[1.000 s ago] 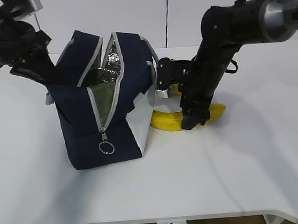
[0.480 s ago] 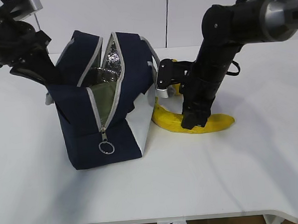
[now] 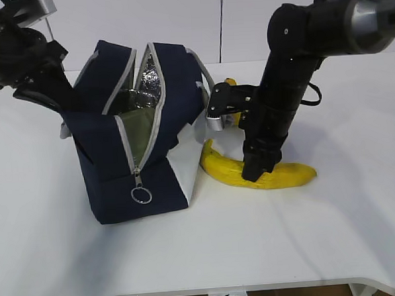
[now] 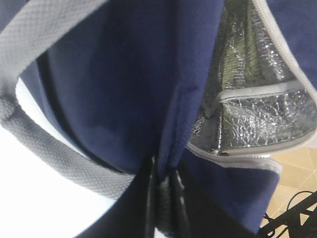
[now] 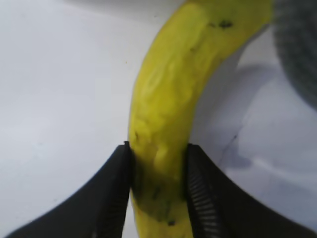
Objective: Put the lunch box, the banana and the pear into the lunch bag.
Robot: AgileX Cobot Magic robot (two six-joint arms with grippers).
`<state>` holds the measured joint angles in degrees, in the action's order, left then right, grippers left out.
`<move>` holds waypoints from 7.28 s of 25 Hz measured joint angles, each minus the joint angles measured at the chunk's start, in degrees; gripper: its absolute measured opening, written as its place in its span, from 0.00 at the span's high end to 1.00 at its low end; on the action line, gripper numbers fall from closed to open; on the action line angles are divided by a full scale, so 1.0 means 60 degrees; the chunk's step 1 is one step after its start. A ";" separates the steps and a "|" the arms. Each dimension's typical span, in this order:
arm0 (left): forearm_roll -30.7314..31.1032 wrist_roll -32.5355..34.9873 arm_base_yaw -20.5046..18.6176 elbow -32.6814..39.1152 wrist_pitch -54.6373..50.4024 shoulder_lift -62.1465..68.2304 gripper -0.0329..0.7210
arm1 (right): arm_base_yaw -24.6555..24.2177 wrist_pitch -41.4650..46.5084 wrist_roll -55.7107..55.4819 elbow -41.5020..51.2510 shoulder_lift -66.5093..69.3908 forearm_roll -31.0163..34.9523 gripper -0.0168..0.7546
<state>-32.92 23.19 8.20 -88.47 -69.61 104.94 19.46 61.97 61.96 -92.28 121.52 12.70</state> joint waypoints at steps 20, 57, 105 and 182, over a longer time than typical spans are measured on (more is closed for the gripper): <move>0.0000 0.0000 0.0000 0.0000 0.0000 0.0000 0.94 | -0.0004 0.1346 -0.1072 -0.1355 -0.0379 0.0277 0.62; 0.0004 0.0000 0.0000 0.0000 0.0000 0.0000 0.94 | -0.0004 0.1431 -0.2997 -0.1360 -0.2382 -0.2839 0.62; 0.0003 0.0000 0.0000 0.0000 0.0000 0.0000 0.94 | -0.0021 -0.1100 -0.8654 -0.1374 -0.2825 0.4531 0.62; -0.1388 0.0000 0.0000 0.0000 0.0000 0.0000 0.94 | -0.0227 -0.0365 -1.1359 -0.5237 0.0224 -0.2357 0.29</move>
<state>-41.25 23.19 8.20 -88.47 -69.61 104.94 18.10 59.78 -6.19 -123.71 122.86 -1.44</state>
